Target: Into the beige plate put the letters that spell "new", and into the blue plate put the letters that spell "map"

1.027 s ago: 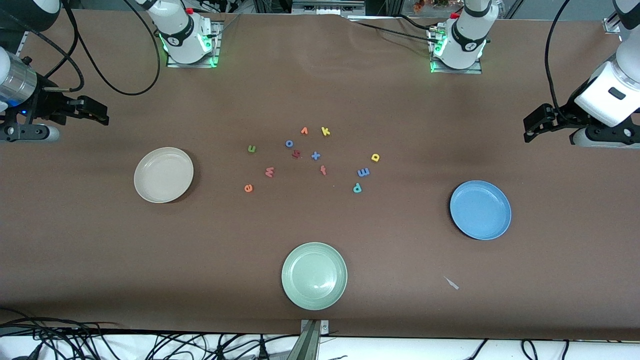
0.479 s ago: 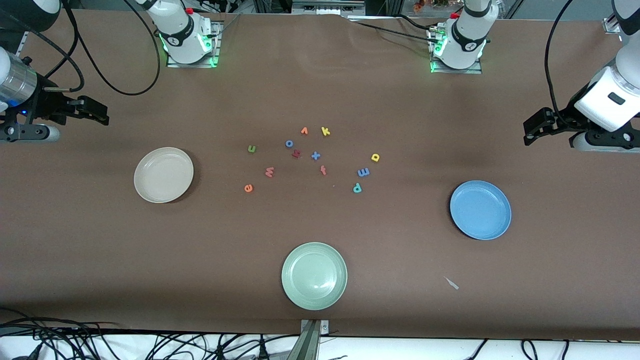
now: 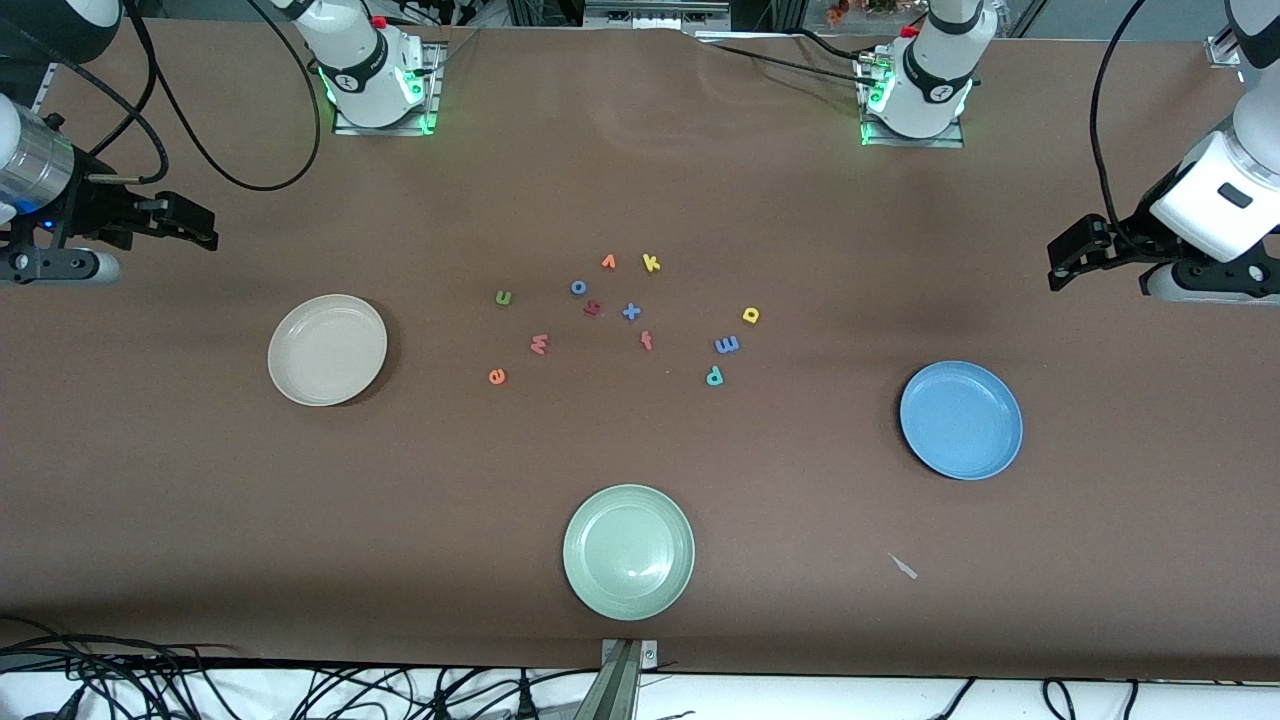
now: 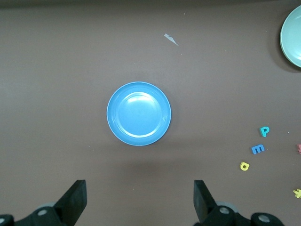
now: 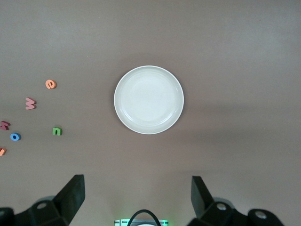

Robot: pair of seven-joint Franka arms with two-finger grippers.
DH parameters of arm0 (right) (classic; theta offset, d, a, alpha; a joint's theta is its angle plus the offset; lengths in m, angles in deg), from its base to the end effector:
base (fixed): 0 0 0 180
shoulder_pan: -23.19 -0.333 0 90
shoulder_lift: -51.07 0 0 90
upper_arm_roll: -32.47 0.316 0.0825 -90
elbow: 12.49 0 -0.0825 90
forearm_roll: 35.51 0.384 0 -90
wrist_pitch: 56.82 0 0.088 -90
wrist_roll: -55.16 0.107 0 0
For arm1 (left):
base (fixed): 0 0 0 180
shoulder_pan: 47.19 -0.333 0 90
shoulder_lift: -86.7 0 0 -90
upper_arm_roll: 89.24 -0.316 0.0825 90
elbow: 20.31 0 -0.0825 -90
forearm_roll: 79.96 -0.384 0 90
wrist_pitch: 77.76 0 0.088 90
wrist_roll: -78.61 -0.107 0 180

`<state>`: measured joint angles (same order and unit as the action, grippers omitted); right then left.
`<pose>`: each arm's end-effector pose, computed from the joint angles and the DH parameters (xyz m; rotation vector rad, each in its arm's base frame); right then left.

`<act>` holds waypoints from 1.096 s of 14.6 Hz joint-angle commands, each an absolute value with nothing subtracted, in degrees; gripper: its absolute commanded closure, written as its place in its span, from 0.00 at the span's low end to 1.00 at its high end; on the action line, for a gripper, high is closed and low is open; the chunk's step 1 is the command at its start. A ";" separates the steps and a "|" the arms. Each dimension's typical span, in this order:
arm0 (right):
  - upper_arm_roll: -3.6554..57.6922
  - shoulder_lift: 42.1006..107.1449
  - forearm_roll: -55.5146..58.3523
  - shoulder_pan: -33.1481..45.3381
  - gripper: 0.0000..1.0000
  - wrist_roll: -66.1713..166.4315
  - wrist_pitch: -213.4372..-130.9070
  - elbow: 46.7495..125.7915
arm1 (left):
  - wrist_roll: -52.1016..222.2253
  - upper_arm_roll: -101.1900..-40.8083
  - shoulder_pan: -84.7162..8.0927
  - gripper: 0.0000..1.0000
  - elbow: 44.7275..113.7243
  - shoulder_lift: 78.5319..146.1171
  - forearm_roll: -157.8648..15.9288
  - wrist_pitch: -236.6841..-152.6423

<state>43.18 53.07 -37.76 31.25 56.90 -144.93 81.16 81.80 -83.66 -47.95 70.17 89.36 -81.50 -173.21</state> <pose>0.5565 0.0198 0.5730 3.0972 0.0271 -0.2010 0.5755 -0.0446 0.6030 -3.1211 0.0472 -0.0656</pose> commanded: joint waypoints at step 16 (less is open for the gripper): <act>44.07 54.14 -36.66 29.79 0.00 56.83 -144.26 80.59 | 81.34 -83.70 -48.15 0.00 68.81 89.87 -80.05 -172.60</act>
